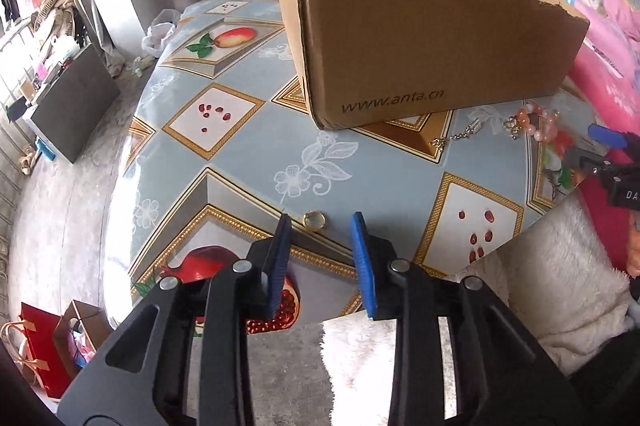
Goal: Organize jewelry
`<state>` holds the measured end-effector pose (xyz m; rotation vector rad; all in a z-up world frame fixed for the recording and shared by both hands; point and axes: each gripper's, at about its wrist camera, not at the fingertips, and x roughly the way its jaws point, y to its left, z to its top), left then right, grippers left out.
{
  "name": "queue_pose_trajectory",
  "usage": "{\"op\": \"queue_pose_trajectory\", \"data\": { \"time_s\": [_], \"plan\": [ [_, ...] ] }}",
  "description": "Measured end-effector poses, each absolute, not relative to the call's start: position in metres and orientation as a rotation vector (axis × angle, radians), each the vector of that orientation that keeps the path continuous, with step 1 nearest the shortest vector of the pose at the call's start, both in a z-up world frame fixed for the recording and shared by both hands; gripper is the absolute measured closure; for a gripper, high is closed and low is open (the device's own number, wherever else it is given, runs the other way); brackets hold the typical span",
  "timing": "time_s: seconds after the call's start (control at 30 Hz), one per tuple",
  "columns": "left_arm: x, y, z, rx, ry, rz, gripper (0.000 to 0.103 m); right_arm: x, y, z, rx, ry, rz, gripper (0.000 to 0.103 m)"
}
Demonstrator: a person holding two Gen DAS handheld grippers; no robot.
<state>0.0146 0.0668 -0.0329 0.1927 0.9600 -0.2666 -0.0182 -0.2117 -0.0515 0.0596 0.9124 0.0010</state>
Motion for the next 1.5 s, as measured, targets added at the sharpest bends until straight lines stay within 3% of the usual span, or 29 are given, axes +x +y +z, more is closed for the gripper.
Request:
{"op": "queue_pose_trajectory", "data": {
  "time_s": [0.63, 1.1, 1.27, 1.5],
  "plan": [
    [0.024, 0.008, -0.039, -0.094, 0.911, -0.479, 0.077, -0.009, -0.208, -0.05, 0.05, 0.932, -0.032, 0.006],
    [0.007, 0.033, -0.028, 0.035, 0.931, -0.402, 0.077, -0.012, -0.209, -0.051, 0.051, 0.922, -0.025, 0.006],
    [0.006, 0.03, -0.032, 0.05, 0.947, -0.418, 0.085, -0.012, -0.209, -0.051, 0.05, 0.922, -0.023, 0.006],
    [0.01, 0.023, -0.033, 0.139, 0.926, -0.437, 0.085, -0.012, -0.209, -0.051, 0.048, 0.923, -0.021, 0.006]
  ]
}}
